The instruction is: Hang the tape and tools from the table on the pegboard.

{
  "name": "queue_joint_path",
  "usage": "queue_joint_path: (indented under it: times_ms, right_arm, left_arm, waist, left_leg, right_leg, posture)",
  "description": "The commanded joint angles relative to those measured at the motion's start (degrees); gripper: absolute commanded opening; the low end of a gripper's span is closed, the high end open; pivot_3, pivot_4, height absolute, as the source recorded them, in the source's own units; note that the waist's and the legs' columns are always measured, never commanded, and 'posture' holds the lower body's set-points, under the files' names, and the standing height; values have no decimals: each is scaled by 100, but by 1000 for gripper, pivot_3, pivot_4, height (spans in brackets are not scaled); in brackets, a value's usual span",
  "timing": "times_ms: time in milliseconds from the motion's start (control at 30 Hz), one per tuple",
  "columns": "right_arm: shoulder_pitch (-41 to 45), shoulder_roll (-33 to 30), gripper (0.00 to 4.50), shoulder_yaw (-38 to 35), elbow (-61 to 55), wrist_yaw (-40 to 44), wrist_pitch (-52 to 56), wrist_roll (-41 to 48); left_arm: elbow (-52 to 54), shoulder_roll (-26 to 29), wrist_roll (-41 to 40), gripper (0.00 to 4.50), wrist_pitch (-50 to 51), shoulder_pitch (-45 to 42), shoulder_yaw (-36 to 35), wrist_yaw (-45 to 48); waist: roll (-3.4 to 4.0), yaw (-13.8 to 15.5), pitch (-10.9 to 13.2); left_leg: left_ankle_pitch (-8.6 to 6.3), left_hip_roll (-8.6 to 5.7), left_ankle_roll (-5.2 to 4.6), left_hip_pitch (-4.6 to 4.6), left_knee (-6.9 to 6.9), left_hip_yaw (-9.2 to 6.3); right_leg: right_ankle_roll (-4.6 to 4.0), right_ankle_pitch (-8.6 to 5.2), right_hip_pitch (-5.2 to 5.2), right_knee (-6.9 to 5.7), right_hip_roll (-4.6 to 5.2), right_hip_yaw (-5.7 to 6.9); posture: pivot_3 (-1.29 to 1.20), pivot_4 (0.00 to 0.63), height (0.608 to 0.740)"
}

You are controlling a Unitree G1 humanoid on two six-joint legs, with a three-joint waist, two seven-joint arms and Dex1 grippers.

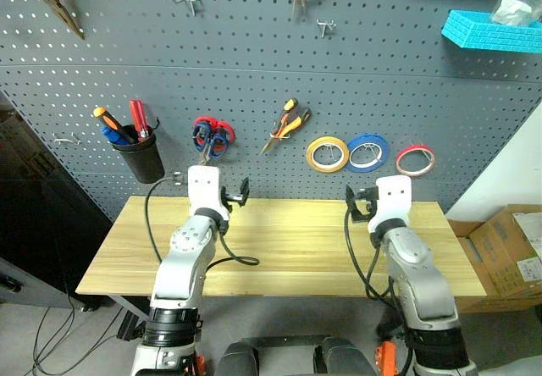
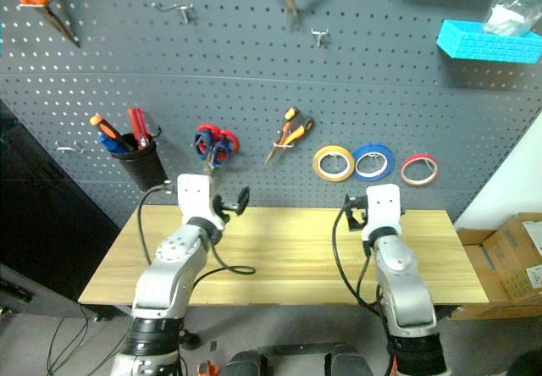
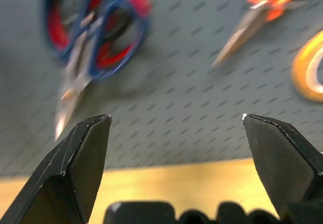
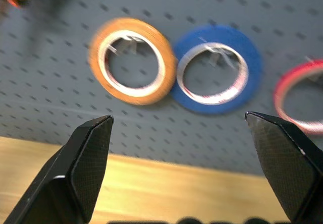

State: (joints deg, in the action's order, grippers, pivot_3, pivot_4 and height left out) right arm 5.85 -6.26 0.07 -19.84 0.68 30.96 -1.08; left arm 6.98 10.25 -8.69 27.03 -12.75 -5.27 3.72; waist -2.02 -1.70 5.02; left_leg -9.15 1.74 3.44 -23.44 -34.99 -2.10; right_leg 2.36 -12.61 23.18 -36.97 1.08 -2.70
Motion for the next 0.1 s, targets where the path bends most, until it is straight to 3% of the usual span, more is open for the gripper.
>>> queue_joint_path:
  times_ms: [33, 100]
  right_arm:
    - [-105, -112, 4500, -318, -243, -17, 52, 23]
    - [-144, -144, 4500, -350, -158, 83, 44, 98]
  left_arm:
    - [49, 26, -60, 4450, 94, -17, -295, -112]
    - [-9, 16, -28, 4450, 159, 9, -317, -118]
  waist:
    - [0, -2, -1]
    - [0, -3, -1]
  left_leg:
    - [-2, 0, 3, 0, 0, 1]
    - [-2, 0, 2, 0, 0, 1]
  right_leg:
    - [0, 0, 0, 1, 1, 0]
    - [0, 0, 0, 1, 1, 1]
  posture:
    - [12, 37, 740]
    - [11, 34, 740]
